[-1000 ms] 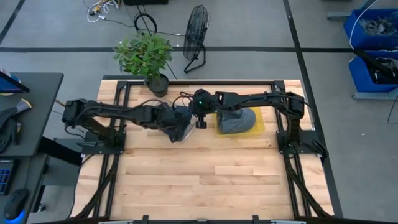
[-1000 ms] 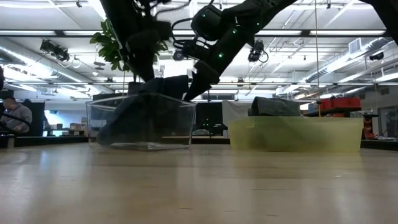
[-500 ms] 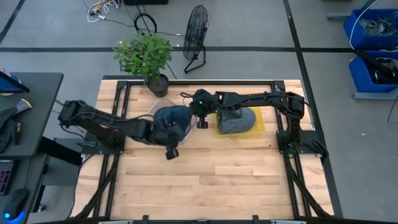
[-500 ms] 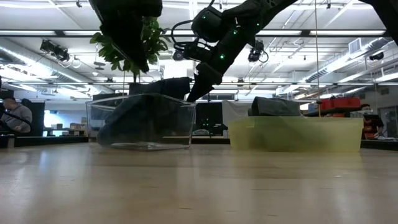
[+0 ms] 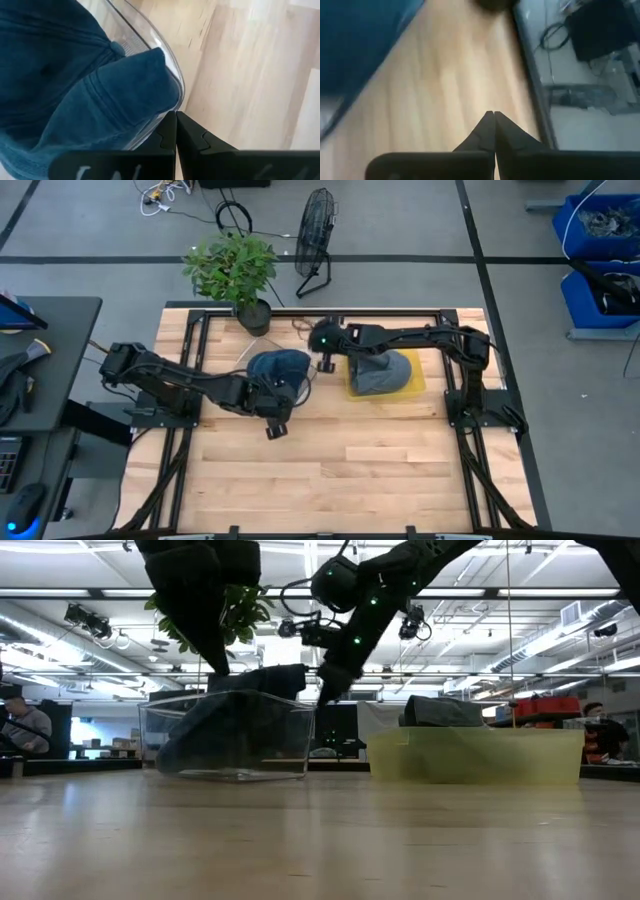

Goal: Pick & Place hat
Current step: Put the blue cap into the transparent bin

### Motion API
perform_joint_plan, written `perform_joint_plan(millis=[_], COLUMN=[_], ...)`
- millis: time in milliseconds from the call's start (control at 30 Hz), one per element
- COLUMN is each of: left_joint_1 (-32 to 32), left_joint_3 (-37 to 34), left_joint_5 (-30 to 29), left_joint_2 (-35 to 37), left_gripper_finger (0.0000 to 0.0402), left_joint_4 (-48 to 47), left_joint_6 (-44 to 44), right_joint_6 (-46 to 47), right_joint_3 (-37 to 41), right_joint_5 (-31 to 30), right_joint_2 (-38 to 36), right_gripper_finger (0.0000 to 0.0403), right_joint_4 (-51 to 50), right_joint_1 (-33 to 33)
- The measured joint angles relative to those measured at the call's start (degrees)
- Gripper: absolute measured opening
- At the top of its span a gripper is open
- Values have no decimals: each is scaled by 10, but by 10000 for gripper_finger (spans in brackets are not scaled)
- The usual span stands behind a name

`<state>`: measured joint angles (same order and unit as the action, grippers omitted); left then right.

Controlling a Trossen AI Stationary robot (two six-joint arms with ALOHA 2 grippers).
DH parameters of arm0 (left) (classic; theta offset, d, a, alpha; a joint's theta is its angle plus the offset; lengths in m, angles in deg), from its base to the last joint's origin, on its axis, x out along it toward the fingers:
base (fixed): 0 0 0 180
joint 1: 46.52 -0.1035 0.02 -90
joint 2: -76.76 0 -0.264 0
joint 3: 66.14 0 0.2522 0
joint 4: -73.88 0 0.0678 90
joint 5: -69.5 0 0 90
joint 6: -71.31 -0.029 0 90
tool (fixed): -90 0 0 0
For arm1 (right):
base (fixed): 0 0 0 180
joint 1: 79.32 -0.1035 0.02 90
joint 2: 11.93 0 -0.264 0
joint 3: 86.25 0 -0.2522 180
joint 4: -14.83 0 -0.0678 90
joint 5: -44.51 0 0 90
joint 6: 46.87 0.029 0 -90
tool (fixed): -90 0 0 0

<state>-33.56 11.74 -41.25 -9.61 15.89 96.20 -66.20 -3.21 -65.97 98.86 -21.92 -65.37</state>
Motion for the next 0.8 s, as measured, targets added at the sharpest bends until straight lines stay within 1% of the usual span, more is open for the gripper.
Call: perform_joint_plan(millis=[33,67,133,200,233,300,367,433,533,633,733,800], left_joint_1=[-2,-4,-9,-13,-15,-20,-26,-33,-42,-51,-61,-68], left_joint_3=[0,0,0,0,0,0,0,0,1,0,0,0], left_joint_5=[0,0,-1,-2,-2,-2,-2,-2,-2,-1,1,2], left_joint_2=[0,0,0,0,0,0,-3,-7,-21,-36,-47,-51], left_gripper_finger=[3,3,3,3,3,3,3,3,3,3,3,3], left_joint_4=[-3,-9,-11,-16,-18,-20,-19,-23,-22,-24,-27,-29], left_joint_6=[0,0,0,0,0,0,0,0,1,1,0,0], right_joint_6=[8,15,22,22,22,24,23,24,24,24,18,4], right_joint_3=[0,0,0,0,0,0,0,0,0,0,-1,-1], right_joint_5=[9,31,114,205,230,237,215,210,235,264,263,260], right_joint_2=[0,0,0,0,0,0,0,1,12,26,39,43], right_gripper_finger=[0,0,0,0,0,0,0,0,0,0,0,0], right_joint_4=[26,54,100,118,117,106,85,67,60,83,106,103], right_joint_1=[4,8,14,18,18,18,18,19,19,11,1,-6])
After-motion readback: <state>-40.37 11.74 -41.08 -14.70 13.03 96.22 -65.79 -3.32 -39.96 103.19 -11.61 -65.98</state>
